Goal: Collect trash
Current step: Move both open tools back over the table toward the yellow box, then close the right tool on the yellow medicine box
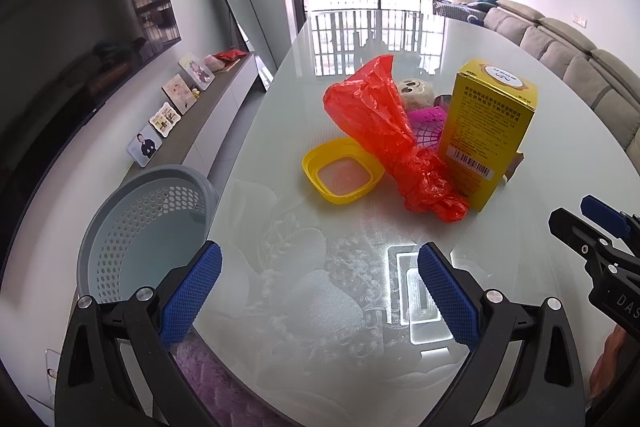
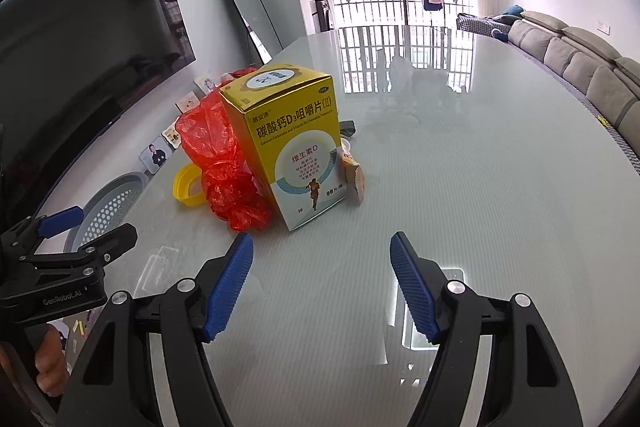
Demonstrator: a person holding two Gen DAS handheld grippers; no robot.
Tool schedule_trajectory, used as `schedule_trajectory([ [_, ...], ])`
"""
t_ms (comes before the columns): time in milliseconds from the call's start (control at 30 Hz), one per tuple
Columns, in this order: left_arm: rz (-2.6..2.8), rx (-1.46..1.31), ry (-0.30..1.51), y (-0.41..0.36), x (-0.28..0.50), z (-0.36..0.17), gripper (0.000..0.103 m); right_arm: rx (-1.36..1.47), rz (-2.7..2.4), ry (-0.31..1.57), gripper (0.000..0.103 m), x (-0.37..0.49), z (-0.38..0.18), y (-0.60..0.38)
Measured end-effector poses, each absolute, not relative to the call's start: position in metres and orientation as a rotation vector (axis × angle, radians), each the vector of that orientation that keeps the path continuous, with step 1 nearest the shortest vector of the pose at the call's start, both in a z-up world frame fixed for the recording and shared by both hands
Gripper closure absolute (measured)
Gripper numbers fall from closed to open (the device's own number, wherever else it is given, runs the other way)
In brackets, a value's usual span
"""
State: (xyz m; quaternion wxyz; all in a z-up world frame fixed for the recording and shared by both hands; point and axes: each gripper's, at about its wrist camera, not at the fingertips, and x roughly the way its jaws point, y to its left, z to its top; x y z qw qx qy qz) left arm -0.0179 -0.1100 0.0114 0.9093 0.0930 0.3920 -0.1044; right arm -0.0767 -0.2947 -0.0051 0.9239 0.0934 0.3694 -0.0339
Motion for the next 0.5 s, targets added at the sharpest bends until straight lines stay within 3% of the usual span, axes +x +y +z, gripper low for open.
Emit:
schedule_trajectory([
  [500, -0.201, 0.192, 0.808, -0.1103, -0.0173, 0.0132, 0.006, 0.169, -0.049, 0.755, 0.035, -0.0679, -0.0071, -0.3002],
])
